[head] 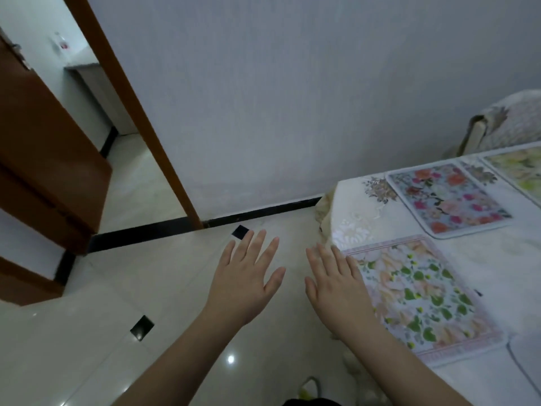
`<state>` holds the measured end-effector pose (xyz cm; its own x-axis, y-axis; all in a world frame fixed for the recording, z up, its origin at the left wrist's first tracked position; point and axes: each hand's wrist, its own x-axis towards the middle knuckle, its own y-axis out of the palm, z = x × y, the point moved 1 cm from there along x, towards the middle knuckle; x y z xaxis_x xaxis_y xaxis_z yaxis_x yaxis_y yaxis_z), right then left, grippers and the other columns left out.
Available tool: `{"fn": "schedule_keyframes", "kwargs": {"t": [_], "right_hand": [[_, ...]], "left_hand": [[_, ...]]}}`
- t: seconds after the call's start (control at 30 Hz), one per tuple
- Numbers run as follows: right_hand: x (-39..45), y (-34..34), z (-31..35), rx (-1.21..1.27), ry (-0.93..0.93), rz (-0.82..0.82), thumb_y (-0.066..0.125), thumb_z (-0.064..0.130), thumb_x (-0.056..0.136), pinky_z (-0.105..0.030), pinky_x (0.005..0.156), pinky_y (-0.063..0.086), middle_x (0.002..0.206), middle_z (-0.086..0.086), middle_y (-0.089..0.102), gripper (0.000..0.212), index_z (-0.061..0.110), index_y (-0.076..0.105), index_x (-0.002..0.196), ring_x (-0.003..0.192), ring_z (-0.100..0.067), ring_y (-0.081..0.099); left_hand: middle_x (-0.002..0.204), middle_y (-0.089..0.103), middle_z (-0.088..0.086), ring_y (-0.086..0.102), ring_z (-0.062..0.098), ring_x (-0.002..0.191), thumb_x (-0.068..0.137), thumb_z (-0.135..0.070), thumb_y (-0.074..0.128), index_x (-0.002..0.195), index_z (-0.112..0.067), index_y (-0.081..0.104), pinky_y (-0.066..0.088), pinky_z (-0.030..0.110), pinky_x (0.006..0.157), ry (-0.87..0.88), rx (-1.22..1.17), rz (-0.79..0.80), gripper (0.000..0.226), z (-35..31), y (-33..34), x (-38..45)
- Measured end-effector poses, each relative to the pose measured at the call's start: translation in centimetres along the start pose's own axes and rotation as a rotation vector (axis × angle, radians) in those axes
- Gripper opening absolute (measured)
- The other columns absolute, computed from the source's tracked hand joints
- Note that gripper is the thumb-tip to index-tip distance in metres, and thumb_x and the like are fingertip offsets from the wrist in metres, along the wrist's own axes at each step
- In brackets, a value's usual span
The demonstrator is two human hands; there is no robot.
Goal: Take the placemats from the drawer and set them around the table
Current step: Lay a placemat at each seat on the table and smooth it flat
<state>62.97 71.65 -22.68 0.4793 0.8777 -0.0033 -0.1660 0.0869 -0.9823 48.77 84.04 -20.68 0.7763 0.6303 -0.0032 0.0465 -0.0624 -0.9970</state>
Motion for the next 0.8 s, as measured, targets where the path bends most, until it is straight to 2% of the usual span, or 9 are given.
{"fn": "schedule_keyframes", "kwargs": {"t": [0.1, 0.2, 0.27, 0.33, 0.4, 0.53, 0.73, 0.8], "right_hand": [[2.1, -0.5, -2.8, 0.000, 0.052, 0.000, 0.051, 0.034, 0.097, -0.050, 0.117, 0.025, 0.156, -0.007, 0.039, 0.055, 0.019, 0.041, 0.150, 0.145, -0.031, 0.034], [3.2, -0.9, -5.2, -0.031, 0.115, -0.056, 0.052, 0.034, 0.093, -0.050, 0.109, 0.040, 0.146, -0.009, 0.052, 0.051, 0.016, 0.055, 0.140, 0.135, -0.031, 0.049], [3.2, -0.4, -6.8, -0.022, 0.169, -0.047, 0.054, 0.033, 0.094, -0.049, 0.110, 0.037, 0.148, -0.010, 0.049, 0.051, 0.015, 0.052, 0.142, 0.137, -0.032, 0.046], [3.1, -0.2, -8.3, -0.027, 0.231, -0.050, 0.045, 0.035, 0.098, -0.048, 0.113, 0.033, 0.151, -0.011, 0.045, 0.052, 0.014, 0.049, 0.145, 0.140, -0.032, 0.042], [2.9, -0.5, -9.6, -0.044, 0.311, -0.066, 0.032, 0.038, 0.096, -0.048, 0.108, 0.039, 0.145, -0.012, 0.052, 0.055, 0.013, 0.056, 0.139, 0.133, -0.032, 0.050], [2.6, -0.7, -12.0, -0.056, 0.451, -0.081, 0.031, 0.038, 0.091, -0.049, 0.100, 0.047, 0.138, -0.014, 0.058, 0.059, 0.010, 0.063, 0.132, 0.126, -0.032, 0.058], [3.6, 0.8, -14.2, -0.086, 0.716, -0.028, 0.022, 0.041, 0.094, -0.049, 0.110, 0.036, 0.150, -0.009, 0.045, 0.063, 0.014, 0.049, 0.144, 0.137, -0.031, 0.045], [4.2, 1.1, -14.4, -0.083, 0.792, -0.024, 0.023, 0.042, 0.094, -0.052, 0.110, 0.037, 0.149, -0.010, 0.046, 0.063, 0.014, 0.049, 0.144, 0.137, -0.032, 0.046]], "left_hand": [[0.166, 0.015, -0.001, 0.005, 0.018, 0.154, 0.094, -0.066, -0.007, 0.157, -0.035, 0.011, 0.002, 0.042, 0.123, 0.069, 0.029, -0.014, 0.073, -1.9, 0.0, 4.6], [0.164, 0.024, 0.001, 0.014, 0.020, 0.153, 0.099, -0.060, 0.008, 0.157, -0.031, 0.024, 0.009, 0.042, 0.122, 0.154, 0.061, -0.005, 0.066, -3.8, 0.6, 8.3], [0.161, 0.032, 0.004, 0.023, 0.023, 0.151, 0.101, -0.055, 0.016, 0.154, -0.027, 0.033, 0.018, 0.044, 0.121, 0.224, 0.070, 0.002, 0.063, -5.2, 1.3, 10.3], [0.154, 0.044, 0.007, 0.037, 0.026, 0.145, 0.100, -0.048, 0.024, 0.150, -0.022, 0.042, 0.032, 0.048, 0.116, 0.294, 0.056, -0.005, 0.059, -6.8, 1.9, 12.0], [0.149, 0.050, 0.009, 0.045, 0.028, 0.140, 0.099, -0.045, 0.029, 0.148, -0.019, 0.046, 0.040, 0.050, 0.111, 0.376, 0.036, -0.003, 0.058, -8.4, 2.3, 13.8], [0.152, 0.047, 0.009, 0.043, 0.029, 0.141, 0.100, -0.044, 0.029, 0.149, -0.019, 0.044, 0.039, 0.050, 0.111, 0.539, 0.010, 0.019, 0.057, -11.2, 3.8, 17.4], [0.153, 0.045, 0.009, 0.042, 0.029, 0.142, 0.099, -0.041, 0.029, 0.149, -0.018, 0.044, 0.036, 0.051, 0.112, 0.772, -0.021, 0.045, 0.057, -14.3, 6.4, 22.4], [0.154, 0.044, 0.009, 0.041, 0.030, 0.142, 0.099, -0.040, 0.028, 0.150, -0.017, 0.043, 0.036, 0.051, 0.113, 0.857, -0.036, 0.063, 0.058, -15.5, 6.9, 23.9]]}}
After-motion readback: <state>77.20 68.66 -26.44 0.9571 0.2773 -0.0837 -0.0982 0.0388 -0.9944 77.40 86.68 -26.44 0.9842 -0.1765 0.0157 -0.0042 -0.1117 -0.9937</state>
